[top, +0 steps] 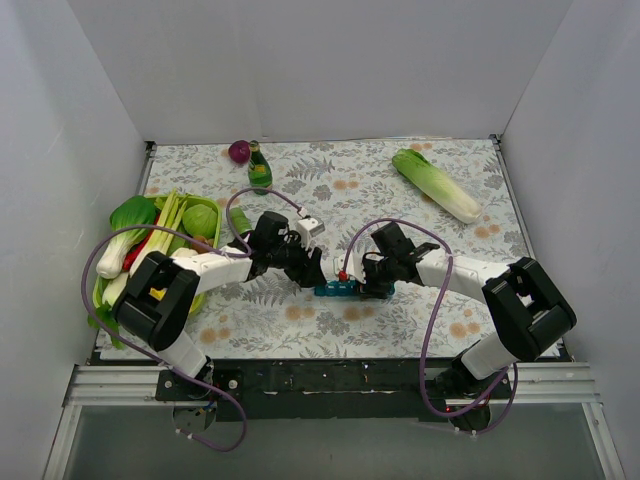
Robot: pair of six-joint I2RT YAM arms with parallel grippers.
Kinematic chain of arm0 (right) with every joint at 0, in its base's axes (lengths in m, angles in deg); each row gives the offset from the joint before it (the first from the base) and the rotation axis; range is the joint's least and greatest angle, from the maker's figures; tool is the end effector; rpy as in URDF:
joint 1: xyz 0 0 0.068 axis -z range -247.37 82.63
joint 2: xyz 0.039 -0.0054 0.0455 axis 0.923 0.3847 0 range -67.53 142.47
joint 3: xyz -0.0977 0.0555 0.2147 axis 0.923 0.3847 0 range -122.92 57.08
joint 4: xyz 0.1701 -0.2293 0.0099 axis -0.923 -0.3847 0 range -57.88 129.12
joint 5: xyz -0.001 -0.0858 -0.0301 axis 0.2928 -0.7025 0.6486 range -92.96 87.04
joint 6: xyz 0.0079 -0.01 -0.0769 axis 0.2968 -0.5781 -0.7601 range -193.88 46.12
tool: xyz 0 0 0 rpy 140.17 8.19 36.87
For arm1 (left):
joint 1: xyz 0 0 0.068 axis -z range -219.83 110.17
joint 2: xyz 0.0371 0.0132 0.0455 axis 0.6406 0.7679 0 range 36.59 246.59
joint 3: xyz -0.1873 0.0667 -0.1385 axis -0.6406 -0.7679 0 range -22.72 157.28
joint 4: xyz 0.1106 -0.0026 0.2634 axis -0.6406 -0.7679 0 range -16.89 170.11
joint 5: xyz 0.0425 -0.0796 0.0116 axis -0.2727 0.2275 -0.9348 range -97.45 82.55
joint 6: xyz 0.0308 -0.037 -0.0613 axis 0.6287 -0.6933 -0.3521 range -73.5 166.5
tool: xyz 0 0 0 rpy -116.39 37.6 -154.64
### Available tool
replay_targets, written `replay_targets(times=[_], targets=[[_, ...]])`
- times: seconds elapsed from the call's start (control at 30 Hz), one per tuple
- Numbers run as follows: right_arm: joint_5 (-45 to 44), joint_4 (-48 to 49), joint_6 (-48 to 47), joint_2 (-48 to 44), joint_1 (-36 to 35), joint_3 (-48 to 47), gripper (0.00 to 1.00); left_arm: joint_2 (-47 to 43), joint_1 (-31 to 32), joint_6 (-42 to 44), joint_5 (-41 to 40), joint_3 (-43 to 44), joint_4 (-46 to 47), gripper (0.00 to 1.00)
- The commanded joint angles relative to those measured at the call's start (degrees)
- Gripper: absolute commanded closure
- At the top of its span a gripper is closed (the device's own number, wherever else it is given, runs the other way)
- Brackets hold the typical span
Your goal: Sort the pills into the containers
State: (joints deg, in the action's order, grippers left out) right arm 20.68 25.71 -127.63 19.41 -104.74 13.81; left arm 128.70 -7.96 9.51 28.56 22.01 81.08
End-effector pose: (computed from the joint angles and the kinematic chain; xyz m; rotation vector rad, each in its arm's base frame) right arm 0.2367 0.2143 0.0886 -1.8845 1.6324 0.4105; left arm 0.2717 -0.2150 0.0945 0.2188 2.5796 -1.2686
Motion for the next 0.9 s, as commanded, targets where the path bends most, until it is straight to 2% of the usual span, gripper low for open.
replay_targets(times=[0.0,0.17,0.37,0.87], targets=[[0.4,0.1,-0.5,0.4,-0.2,0.5,0.78,-3.1,-0.2,-3.6,-9.5,1.2,2.1,0.46],[0.5,0.1,-0.4,0.5,-0.2,0.3,0.78,-3.7,-0.2,-4.1,-16.8,1.1,1.8,0.5],[0.5,-0.1,-0.3,0.9,-0.2,0.1,0.78,-1.5,-0.2,-4.8,-17.4,2.5,1.1,0.61],[0.0,0.0,0.2,1.4,-0.2,-0.2,0.74,2.7,-0.2,-6.9,-15.5,5.0,-0.6,0.6]])
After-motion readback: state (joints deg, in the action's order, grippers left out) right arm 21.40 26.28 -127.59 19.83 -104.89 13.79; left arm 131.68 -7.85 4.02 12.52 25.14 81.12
